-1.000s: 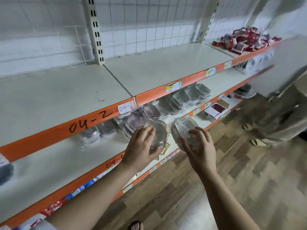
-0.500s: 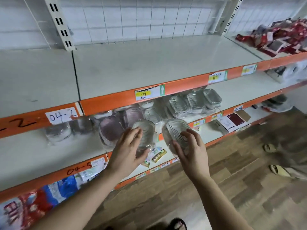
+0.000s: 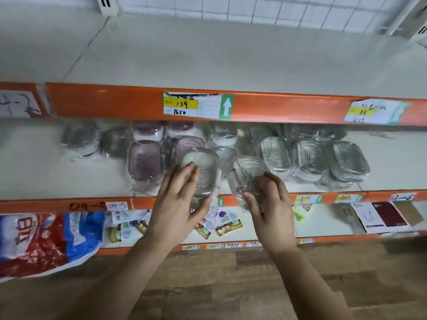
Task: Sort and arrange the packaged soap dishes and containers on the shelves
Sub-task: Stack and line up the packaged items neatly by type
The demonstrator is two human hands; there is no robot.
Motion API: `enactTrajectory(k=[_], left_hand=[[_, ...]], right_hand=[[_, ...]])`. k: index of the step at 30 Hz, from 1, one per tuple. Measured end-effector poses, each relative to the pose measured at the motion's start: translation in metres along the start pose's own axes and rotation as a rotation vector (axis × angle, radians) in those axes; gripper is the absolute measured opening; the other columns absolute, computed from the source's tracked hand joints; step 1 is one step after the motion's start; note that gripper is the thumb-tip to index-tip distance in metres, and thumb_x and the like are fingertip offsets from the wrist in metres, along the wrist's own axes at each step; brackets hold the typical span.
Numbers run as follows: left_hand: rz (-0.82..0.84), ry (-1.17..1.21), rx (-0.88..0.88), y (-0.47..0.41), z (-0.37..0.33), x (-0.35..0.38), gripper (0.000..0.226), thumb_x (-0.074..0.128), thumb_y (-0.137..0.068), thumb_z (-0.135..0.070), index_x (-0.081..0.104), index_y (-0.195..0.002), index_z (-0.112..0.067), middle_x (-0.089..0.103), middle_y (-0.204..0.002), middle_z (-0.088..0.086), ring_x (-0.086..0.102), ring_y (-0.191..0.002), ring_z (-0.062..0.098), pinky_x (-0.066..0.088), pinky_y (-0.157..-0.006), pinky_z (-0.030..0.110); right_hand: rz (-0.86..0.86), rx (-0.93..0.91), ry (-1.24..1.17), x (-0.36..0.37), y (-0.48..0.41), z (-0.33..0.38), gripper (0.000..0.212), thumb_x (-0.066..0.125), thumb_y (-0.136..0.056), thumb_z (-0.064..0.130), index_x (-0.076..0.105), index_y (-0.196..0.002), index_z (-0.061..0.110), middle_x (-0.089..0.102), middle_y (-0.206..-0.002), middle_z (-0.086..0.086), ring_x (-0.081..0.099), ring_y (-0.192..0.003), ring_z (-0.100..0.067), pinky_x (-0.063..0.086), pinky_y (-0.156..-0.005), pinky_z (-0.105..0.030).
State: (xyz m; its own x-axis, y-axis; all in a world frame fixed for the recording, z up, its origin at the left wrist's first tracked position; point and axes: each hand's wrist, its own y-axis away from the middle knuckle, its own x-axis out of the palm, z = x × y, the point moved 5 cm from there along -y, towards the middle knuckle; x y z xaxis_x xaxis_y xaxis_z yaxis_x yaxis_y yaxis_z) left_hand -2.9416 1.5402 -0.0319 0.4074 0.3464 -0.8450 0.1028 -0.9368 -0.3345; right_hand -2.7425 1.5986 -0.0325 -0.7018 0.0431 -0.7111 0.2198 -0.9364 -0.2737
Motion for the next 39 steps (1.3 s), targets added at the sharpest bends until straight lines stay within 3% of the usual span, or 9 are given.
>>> enactTrajectory(k=[11, 17, 25, 28, 32, 39], left_hand=[[-0.163, -0.039, -0.120, -0.019, 0.042, 0.018, 0.067, 0.046, -0.091, -0.048, 0.052, -0.136, 0.001, 0.048, -0.142, 0.015, 0.045, -0.128, 0.035, 0.041, -0.106, 0.043], [-0.158, -0.043, -0.113, -0.024, 0.048, 0.023, 0.066, 0.047, -0.090, -0.047, 0.051, -0.137, -0.001, 0.047, -0.143, 0.013, 0.044, -0.129, 0.035, 0.038, -0.107, 0.040], [-0.170, -0.058, -0.075, -0.023, 0.049, 0.028, 0.065, 0.049, -0.091, -0.046, 0.052, -0.137, 0.000, 0.048, -0.142, 0.014, 0.044, -0.129, 0.036, 0.040, -0.107, 0.045], [-0.163, -0.067, -0.077, -0.025, 0.046, 0.029, 0.065, 0.048, -0.091, -0.047, 0.051, -0.137, 0.000, 0.047, -0.142, 0.014, 0.043, -0.129, 0.036, 0.041, -0.106, 0.046], [-0.151, -0.061, -0.072, -0.025, 0.033, 0.033, 0.065, 0.048, -0.091, -0.046, 0.051, -0.137, 0.001, 0.047, -0.142, 0.015, 0.043, -0.130, 0.037, 0.041, -0.106, 0.049], [-0.122, -0.017, -0.076, -0.036, -0.008, 0.055, 0.067, 0.045, -0.092, -0.050, 0.051, -0.137, -0.001, 0.048, -0.142, 0.014, 0.044, -0.131, 0.035, 0.040, -0.107, 0.045]], right_hand=[[-0.012, -0.046, 0.095, 0.067, -0.054, -0.023, 0.047, 0.052, -0.091, 0.037, 0.060, -0.119, -0.001, 0.054, -0.129, -0.021, 0.050, -0.115, -0.043, 0.044, -0.096, -0.052], [0.093, -0.010, 0.281, 0.094, -0.094, -0.030, 0.046, 0.051, -0.097, 0.040, 0.056, -0.129, 0.007, 0.046, -0.141, -0.015, 0.041, -0.124, -0.040, 0.035, -0.101, -0.042], [0.179, -0.002, 0.338, 0.115, -0.110, -0.043, 0.038, 0.044, -0.101, 0.036, 0.057, -0.123, 0.007, 0.045, -0.133, -0.013, 0.043, -0.114, -0.040, 0.032, -0.096, -0.040], [0.236, -0.054, 0.354, 0.119, -0.102, -0.048, 0.037, 0.038, -0.103, 0.032, 0.058, -0.125, 0.009, 0.051, -0.129, -0.012, 0.045, -0.117, -0.039, 0.027, -0.104, -0.038], [0.250, -0.094, 0.293, 0.107, -0.081, -0.050, 0.043, 0.046, -0.101, 0.027, 0.049, -0.138, 0.004, 0.048, -0.139, -0.018, 0.038, -0.132, -0.038, 0.024, -0.114, -0.039], [0.089, -0.077, 0.108, 0.052, -0.040, -0.059, 0.025, 0.053, -0.097, 0.016, 0.063, -0.117, 0.004, 0.063, -0.115, -0.012, 0.058, -0.106, -0.034, 0.046, -0.088, -0.038]])
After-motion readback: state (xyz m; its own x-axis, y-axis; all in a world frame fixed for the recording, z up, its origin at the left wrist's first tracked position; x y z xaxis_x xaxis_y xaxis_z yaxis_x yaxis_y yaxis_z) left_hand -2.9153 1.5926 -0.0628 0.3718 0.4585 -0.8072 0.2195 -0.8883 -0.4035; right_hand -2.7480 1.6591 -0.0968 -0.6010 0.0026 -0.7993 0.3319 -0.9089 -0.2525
